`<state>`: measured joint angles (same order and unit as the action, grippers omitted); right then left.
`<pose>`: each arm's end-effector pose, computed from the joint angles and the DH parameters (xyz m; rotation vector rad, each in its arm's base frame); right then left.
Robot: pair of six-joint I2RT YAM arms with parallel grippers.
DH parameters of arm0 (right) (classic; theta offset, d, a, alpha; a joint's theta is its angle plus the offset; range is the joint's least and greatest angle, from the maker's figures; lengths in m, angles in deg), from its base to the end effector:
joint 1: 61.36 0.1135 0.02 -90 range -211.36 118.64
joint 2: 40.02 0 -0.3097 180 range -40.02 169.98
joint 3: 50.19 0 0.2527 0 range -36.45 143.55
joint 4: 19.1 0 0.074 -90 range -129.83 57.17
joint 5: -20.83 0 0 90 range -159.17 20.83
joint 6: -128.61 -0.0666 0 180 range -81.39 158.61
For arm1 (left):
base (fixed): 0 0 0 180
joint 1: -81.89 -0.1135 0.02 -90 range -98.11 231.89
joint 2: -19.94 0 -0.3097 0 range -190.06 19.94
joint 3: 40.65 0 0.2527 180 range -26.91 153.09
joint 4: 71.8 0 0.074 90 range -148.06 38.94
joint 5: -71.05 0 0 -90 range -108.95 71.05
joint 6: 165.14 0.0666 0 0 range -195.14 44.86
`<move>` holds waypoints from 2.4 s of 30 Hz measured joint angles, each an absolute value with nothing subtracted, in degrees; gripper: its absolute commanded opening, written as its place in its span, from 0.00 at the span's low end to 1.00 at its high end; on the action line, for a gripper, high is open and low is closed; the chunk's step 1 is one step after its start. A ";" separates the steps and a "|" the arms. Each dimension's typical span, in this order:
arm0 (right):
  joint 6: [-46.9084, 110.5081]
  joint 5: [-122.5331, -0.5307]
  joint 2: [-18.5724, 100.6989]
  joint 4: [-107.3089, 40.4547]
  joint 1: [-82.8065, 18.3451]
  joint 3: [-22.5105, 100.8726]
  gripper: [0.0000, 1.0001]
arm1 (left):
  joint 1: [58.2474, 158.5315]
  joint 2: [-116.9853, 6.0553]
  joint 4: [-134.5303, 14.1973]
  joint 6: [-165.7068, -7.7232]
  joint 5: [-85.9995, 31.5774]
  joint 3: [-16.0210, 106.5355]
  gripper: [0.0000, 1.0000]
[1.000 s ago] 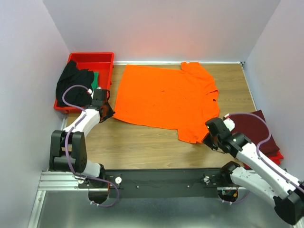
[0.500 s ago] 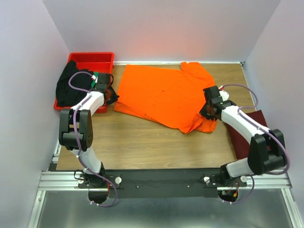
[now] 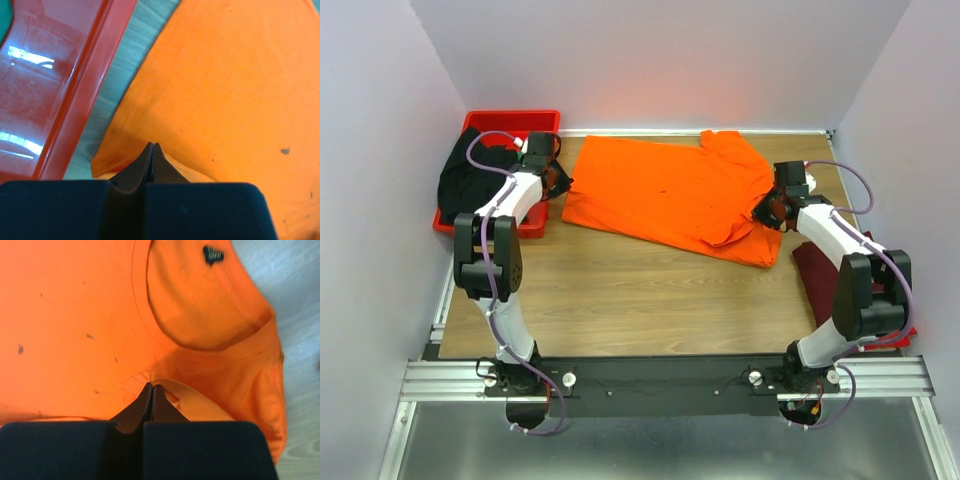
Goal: Fold and stack the t-shirts
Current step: Fold the tshirt
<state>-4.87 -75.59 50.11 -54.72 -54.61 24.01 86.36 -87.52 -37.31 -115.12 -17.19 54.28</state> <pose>0.3493 0.0338 0.2441 0.8266 2.3363 0.2409 0.4542 -0.0335 0.2513 -0.7508 2.2968 -0.3255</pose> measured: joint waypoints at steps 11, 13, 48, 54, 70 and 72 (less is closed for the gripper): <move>-5.15 -71.50 52.71 -50.70 -59.01 24.93 0.01 | 86.36 -90.34 -35.56 -115.45 -15.92 56.99 0.00; -5.50 -71.19 52.71 -49.98 -59.66 24.93 0.00 | 86.36 -90.62 -35.54 -115.45 -15.86 57.05 0.00; -8.32 -66.76 54.66 -42.96 -64.49 25.00 0.00 | 86.36 -96.87 -35.15 -115.34 -14.83 64.55 0.00; -8.35 -66.71 55.33 -42.66 -64.58 25.43 0.00 | 86.36 -97.03 -35.08 -115.08 -14.22 64.92 0.00; -8.54 -66.28 56.75 -41.35 -64.76 26.66 0.00 | 86.36 -99.56 -34.75 -114.84 -13.50 66.43 0.00; -8.54 -66.28 56.95 -41.26 -64.76 26.83 0.00 | 86.36 -99.78 -34.75 -114.77 -13.41 66.43 0.00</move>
<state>-8.54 -66.28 56.95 -41.26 -64.76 26.83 86.36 -99.78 -34.75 -114.77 -13.41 66.43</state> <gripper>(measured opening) 0.007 0.004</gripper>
